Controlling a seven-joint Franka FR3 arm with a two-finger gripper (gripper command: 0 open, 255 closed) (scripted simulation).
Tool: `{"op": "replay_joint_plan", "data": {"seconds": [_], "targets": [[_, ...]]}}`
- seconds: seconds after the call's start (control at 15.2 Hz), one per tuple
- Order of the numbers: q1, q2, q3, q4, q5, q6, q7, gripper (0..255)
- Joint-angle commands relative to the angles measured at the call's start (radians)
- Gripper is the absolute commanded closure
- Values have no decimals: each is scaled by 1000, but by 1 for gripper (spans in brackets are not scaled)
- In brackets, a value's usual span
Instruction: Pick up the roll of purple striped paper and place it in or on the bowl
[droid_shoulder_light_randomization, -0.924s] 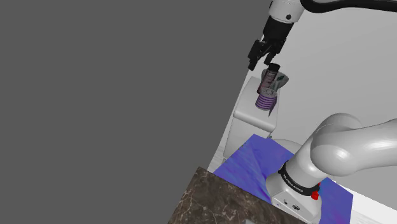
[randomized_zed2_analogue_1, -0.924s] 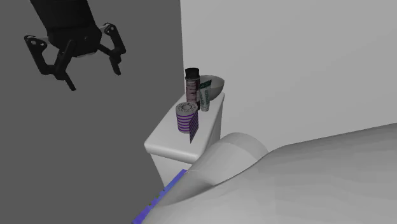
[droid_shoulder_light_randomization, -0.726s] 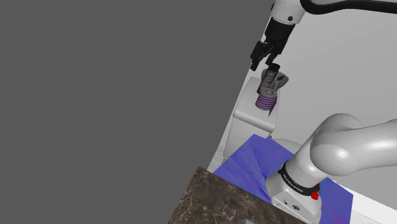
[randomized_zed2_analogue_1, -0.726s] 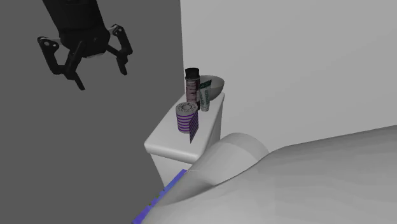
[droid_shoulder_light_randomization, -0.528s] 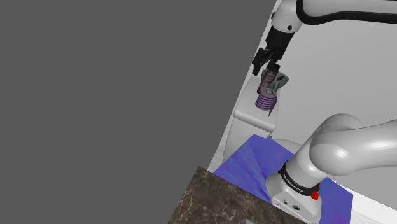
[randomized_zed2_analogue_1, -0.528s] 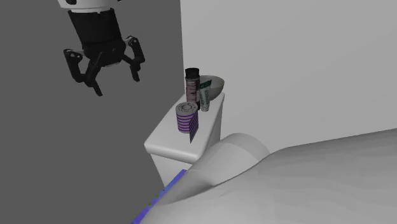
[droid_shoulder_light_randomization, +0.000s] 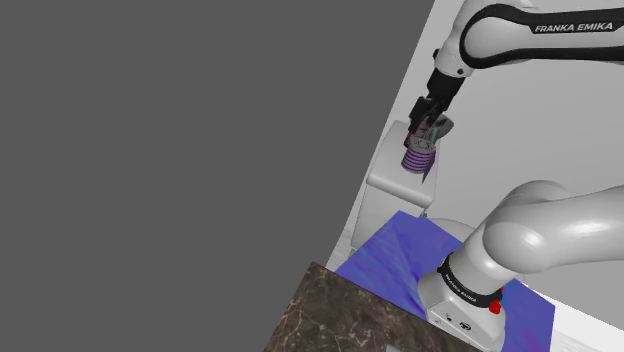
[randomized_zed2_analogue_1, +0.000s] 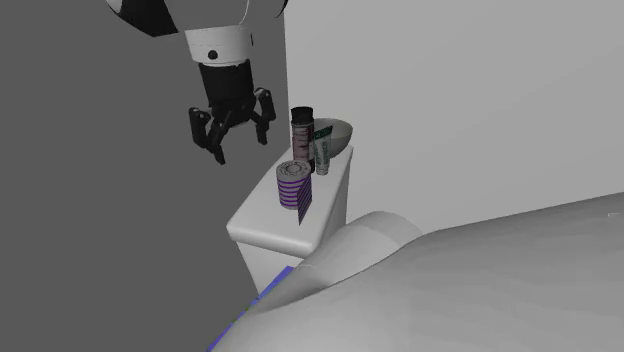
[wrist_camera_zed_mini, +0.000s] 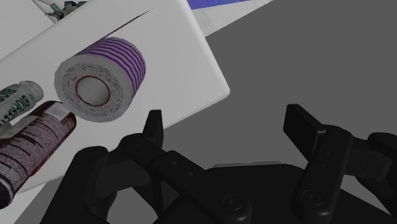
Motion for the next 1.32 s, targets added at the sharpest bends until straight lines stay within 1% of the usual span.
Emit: {"op": "replay_joint_plan", "data": {"seconds": [0.0,0.4,0.73,1.25], "targets": [[-17,25,-50,-9,-26,33,-48,0],[-49,151,-207,-8,-83,155,-189,0],[-45,300,-348,28,-90,265,-319,0],[-31,386,-401,-16,-83,392,-345,0]]}}
